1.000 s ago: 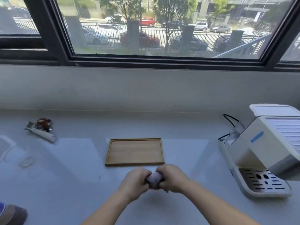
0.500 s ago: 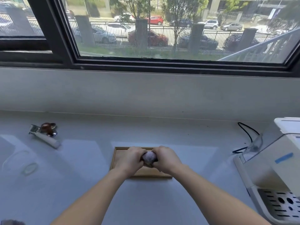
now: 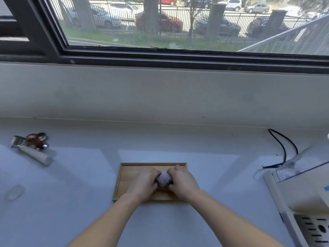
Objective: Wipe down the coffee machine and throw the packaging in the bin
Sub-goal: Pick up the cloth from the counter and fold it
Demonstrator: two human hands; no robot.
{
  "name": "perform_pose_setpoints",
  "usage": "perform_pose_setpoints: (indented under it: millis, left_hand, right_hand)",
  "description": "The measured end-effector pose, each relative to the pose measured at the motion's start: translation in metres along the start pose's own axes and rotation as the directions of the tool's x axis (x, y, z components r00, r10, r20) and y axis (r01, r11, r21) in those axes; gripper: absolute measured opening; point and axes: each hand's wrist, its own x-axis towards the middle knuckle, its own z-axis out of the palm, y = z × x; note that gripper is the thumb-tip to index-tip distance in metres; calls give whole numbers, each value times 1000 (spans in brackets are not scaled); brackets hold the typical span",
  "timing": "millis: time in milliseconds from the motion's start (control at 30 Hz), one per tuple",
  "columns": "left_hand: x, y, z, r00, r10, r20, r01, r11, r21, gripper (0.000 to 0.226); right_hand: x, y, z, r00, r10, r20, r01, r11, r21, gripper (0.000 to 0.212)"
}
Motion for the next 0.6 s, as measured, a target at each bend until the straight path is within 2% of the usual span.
perform_pose_setpoints:
  millis: [200, 333, 467, 533, 600]
  left_hand:
    - [1, -3, 4, 1000, 29, -6, -29, 997, 65, 30]
    - [-2, 2, -1, 1000, -19, 23, 17, 997, 72, 37]
    - [-8, 3, -8, 997, -71, 1, 71, 994, 79, 58]
    - [-8, 6, -13, 998, -63, -26, 66, 991, 117, 56]
    - [-10, 12, -22, 997, -60, -56, 68, 987, 144, 50]
  right_hand:
    - [1, 4, 3, 1000, 1, 5, -1, 1000, 21, 34]
    - [0, 1, 0, 1000, 10, 25, -10, 1000, 8, 38]
    - [-4, 0, -11, 999, 3, 33, -3, 1000, 6, 63]
    - [-8, -2, -18, 1000, 4, 8, -4, 1000, 12, 67]
    - [-12, -5, -29, 999, 10, -37, -10, 1000, -2, 61]
